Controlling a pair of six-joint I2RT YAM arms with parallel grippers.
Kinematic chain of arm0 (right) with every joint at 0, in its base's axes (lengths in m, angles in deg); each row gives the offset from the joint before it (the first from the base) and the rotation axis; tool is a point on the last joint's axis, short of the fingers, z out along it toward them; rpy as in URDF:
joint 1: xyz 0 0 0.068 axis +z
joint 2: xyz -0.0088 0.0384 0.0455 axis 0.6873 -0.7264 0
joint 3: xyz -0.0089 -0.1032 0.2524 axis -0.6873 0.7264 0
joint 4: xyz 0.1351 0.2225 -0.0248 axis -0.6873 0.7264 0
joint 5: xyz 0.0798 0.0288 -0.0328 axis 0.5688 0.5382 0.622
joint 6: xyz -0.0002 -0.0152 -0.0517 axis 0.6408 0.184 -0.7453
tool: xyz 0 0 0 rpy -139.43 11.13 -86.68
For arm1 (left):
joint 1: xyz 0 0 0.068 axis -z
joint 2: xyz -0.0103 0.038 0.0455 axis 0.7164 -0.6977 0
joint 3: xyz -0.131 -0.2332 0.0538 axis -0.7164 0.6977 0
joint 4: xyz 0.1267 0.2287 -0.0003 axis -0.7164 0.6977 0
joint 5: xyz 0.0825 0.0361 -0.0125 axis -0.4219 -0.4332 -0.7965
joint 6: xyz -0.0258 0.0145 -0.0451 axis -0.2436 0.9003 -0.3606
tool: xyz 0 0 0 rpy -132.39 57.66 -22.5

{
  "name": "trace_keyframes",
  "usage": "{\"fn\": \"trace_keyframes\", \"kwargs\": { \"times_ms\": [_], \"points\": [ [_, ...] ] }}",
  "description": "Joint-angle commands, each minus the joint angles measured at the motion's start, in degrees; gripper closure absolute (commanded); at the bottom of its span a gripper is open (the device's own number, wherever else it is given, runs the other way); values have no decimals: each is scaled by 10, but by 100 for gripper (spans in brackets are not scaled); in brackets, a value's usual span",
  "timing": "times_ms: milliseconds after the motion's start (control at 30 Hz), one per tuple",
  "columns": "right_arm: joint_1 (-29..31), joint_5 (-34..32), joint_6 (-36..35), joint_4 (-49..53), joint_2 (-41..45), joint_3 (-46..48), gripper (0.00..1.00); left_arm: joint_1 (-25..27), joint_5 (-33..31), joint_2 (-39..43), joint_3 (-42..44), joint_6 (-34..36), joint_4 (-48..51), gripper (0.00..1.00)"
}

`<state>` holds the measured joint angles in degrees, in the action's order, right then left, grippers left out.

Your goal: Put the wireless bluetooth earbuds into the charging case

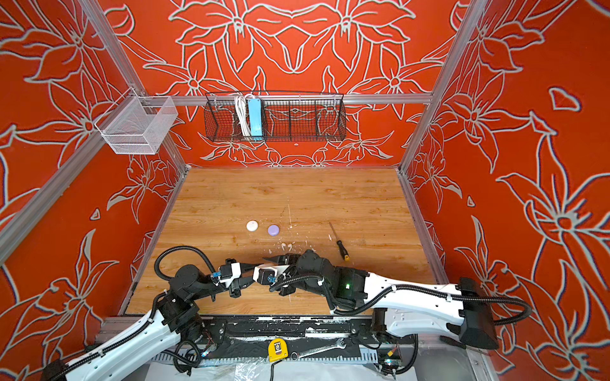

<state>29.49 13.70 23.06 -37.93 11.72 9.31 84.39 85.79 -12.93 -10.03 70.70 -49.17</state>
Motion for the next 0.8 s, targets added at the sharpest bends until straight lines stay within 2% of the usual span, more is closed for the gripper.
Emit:
{"fn": "trace_keyframes", "kwargs": {
  "times_ms": [0, 367, 433, 533, 600, 767],
  "points": [
    [-18, -75, -9, -43, 21, 8, 60, 13, 38, 15, -10, 11, -17, 100],
    [-52, -47, 18, -60, 55, 29, 63, 14, 28, 4, -15, 1, -18, 100],
    [-52, -23, 17, -44, 61, 29, 63, 14, 21, 5, -17, -3, -15, 100],
    [-52, 38, 5, -34, 78, 43, 56, 14, -8, 5, -16, -10, -9, 100],
    [-51, 71, -4, -25, 87, 49, 55, 14, -20, 7, -18, -10, -4, 100],
    [-52, 87, -8, -15, 84, 46, 54, 14, -12, 5, -18, -3, -4, 100]
  ]
}}
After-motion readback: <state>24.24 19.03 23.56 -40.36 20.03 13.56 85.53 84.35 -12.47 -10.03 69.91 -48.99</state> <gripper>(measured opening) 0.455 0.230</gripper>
